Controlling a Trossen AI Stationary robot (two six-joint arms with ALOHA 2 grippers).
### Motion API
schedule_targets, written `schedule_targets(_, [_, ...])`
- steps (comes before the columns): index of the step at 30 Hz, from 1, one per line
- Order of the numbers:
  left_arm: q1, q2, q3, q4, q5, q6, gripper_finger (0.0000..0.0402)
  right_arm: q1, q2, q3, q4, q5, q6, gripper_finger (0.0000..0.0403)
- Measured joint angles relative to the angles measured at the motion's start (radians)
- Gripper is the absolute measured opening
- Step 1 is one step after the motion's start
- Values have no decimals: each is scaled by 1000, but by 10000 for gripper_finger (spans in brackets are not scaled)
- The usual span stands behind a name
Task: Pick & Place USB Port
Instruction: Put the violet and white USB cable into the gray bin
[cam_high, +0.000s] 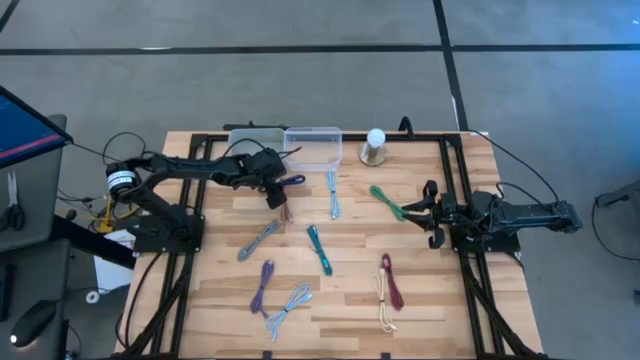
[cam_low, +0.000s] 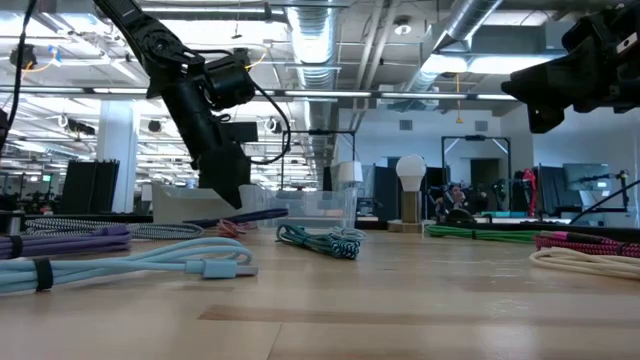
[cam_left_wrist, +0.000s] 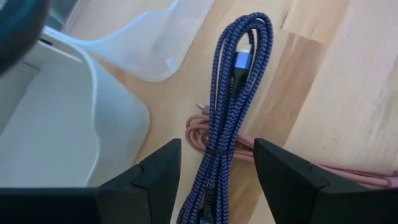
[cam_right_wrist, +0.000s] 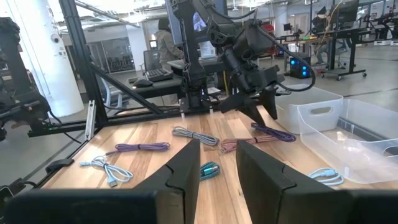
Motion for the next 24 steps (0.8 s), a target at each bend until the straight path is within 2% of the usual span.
schedule_targets(3, [0, 18, 0, 4, -3, -24, 196, 0, 0, 0, 0, 0, 0, 98])
schedule_targets(10, [0, 155, 5, 43, -4, -5, 191, 0, 0, 0, 0, 0, 0, 98])
schedule_targets(16, [4, 160, 2, 87, 4, -3, 184, 0, 0, 0, 0, 0, 0, 98])
schedule_targets(20, [4, 128, -2, 81, -3, 0, 157, 0, 0, 0, 0, 0, 0, 98])
schedule_targets(24, [5, 109, -3, 84, -7, 0, 106, 0, 0, 0, 0, 0, 0, 98])
